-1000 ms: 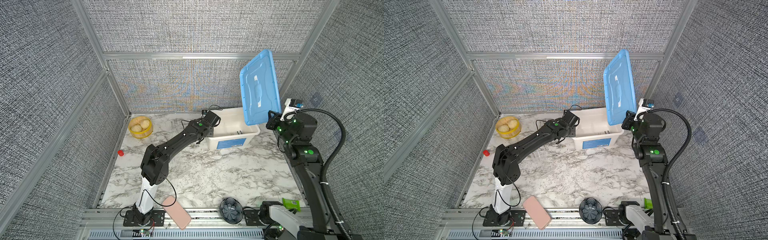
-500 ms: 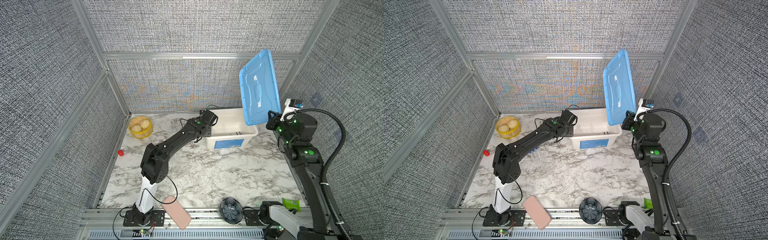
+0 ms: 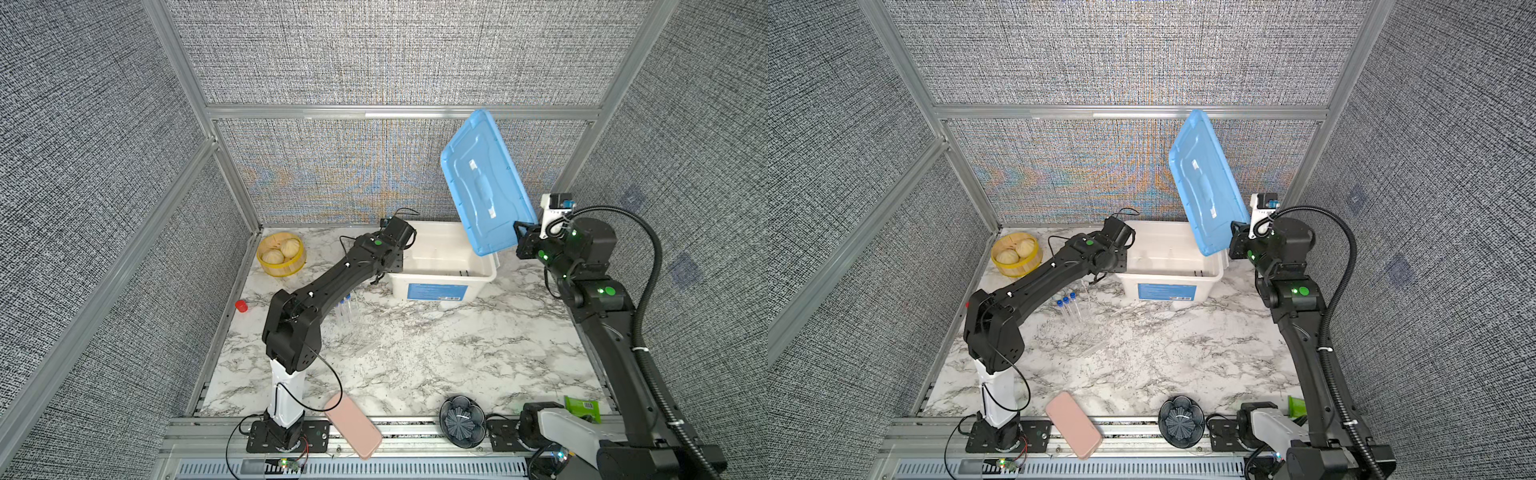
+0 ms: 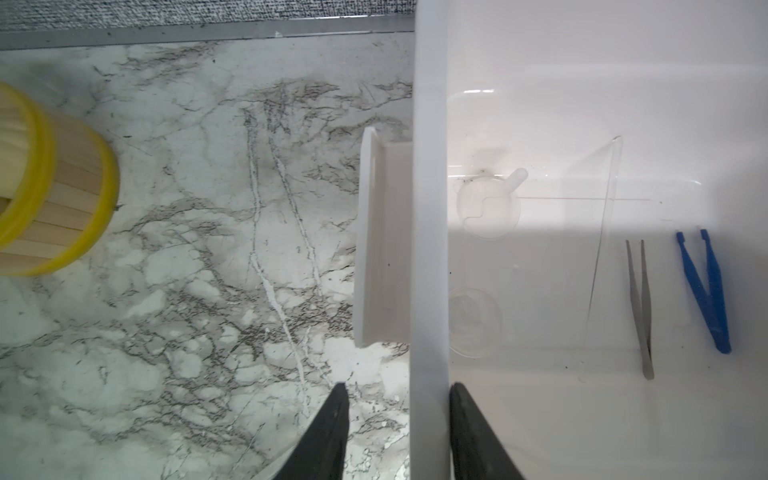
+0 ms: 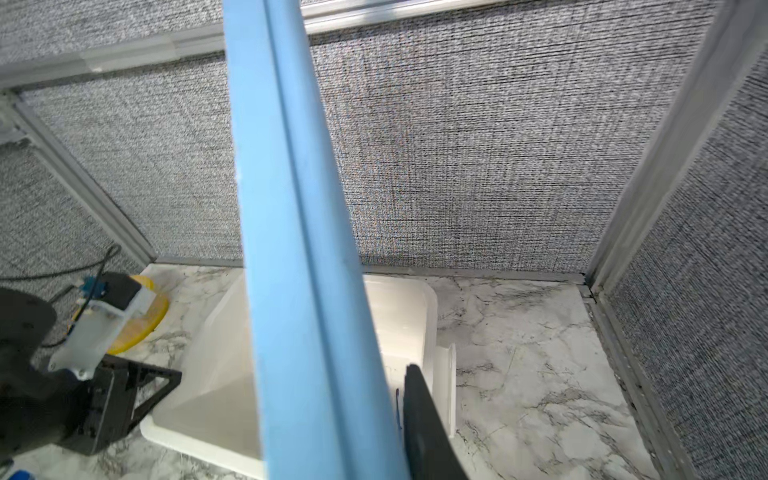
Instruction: Organize the chemistry lab equipment
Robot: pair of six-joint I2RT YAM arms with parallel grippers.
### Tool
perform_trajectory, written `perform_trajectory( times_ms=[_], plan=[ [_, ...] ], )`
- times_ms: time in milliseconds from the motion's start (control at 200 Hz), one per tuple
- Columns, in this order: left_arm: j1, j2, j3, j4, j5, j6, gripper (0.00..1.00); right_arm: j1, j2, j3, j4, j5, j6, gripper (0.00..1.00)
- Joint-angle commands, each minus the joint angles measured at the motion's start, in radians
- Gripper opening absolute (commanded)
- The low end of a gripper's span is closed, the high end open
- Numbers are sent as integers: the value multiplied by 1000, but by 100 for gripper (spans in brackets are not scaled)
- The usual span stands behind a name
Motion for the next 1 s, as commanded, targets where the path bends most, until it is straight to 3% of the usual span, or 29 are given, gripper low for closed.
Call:
perform_trajectory(
  times_ms=[0, 260, 435, 650, 790, 995],
  plan=[
    [20, -26, -22, 2, -23, 24, 43, 20, 7, -8, 97, -3, -92, 0],
    [79, -49, -23, -32, -19, 16, 44, 55, 62, -48, 243, -22, -286, 0],
    [97, -116, -49, -33, 40, 7, 54, 55, 122, -31, 287, -59, -464, 0],
    [110, -250, -80, 7, 142, -21, 69, 66, 170, -16, 334, -123, -660, 0],
    [165, -322, -94, 62, 300, -33, 75, 79, 184, -49, 374, -128, -818, 0],
    [240, -434, -213, 213, 422, -64, 79, 93, 188, -164, 513, -102, -1008, 0]
  ],
)
